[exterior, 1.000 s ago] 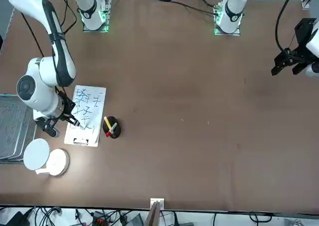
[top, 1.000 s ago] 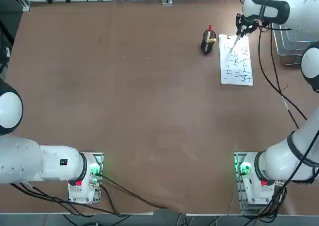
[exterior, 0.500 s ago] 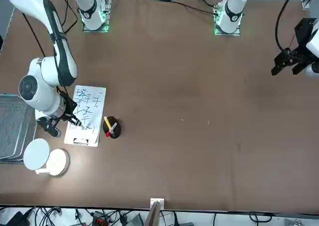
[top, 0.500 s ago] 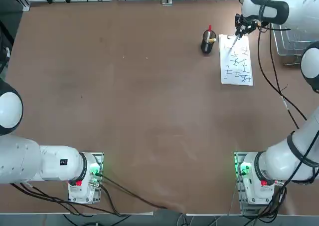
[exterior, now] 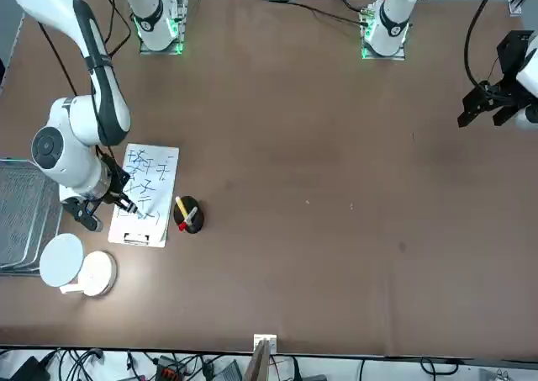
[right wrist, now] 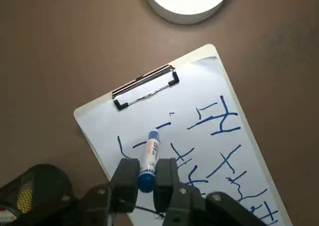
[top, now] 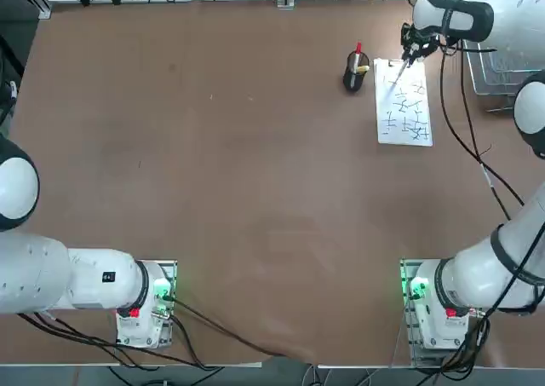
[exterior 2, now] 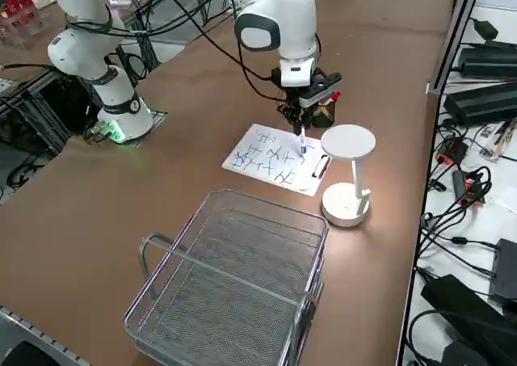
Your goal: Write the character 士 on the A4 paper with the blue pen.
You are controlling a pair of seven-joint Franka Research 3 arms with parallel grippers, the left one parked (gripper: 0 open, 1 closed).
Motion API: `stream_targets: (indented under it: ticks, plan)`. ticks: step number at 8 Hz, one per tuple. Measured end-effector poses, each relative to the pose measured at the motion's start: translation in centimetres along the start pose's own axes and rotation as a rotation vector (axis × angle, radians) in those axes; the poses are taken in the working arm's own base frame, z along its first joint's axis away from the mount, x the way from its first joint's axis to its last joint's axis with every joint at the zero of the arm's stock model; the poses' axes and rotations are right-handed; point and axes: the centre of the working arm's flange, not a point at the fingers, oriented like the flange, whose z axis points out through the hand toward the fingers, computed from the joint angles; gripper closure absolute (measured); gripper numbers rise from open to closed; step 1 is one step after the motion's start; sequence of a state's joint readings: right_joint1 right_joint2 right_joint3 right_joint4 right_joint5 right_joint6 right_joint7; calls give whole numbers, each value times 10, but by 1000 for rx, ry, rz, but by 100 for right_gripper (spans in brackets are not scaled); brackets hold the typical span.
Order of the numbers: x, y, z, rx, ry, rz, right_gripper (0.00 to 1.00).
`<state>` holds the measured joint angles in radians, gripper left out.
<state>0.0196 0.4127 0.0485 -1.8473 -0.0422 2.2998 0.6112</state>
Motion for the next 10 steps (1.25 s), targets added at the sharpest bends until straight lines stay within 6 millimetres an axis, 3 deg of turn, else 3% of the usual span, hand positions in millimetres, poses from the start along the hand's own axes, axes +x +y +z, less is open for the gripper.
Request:
stream_targets:
  ticks: [10]
  plan:
    - [-19,-30,0,41,-11,41,81]
